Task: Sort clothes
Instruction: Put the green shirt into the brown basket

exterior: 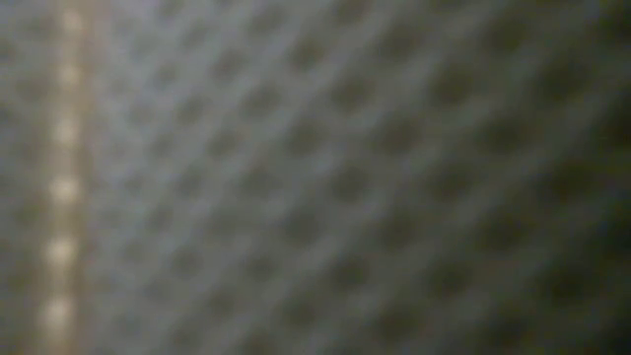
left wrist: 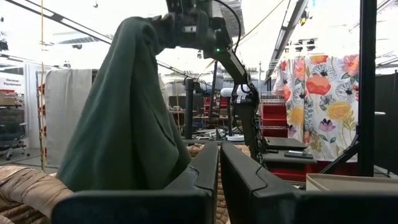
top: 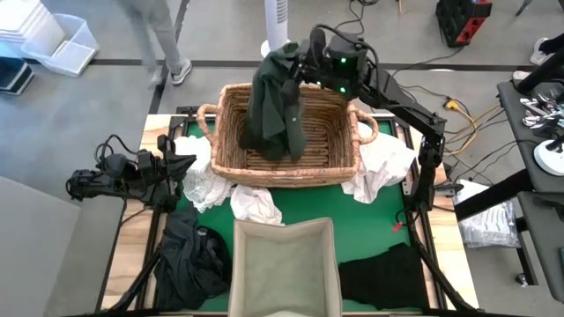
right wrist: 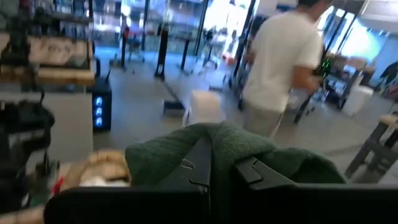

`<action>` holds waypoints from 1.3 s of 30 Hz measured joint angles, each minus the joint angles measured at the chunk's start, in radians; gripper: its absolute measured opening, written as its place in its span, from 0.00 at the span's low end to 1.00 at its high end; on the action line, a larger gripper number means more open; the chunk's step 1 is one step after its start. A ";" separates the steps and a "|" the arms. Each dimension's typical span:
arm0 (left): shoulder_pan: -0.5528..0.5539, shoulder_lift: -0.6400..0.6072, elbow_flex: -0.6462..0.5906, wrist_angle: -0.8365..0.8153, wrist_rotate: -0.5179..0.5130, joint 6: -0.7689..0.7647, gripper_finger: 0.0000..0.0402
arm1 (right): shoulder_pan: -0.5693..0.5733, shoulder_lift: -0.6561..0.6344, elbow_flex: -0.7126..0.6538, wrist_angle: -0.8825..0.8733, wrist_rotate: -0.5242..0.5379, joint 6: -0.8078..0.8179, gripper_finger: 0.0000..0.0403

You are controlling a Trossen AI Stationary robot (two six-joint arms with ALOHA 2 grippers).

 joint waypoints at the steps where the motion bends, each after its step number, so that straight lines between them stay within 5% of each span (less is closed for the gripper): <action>1: 0.000 0.000 0.000 0.000 0.000 0.000 0.00 | 0.000 0.000 0.000 -0.024 0.000 0.000 0.02; 18: 0.000 0.000 0.000 0.000 0.000 0.000 0.00 | 0.000 0.029 0.000 -0.513 -0.093 -0.006 0.02; 39: 0.000 0.000 0.000 0.000 0.000 0.000 0.00 | 0.000 0.090 -0.009 -0.878 -0.181 0.004 0.02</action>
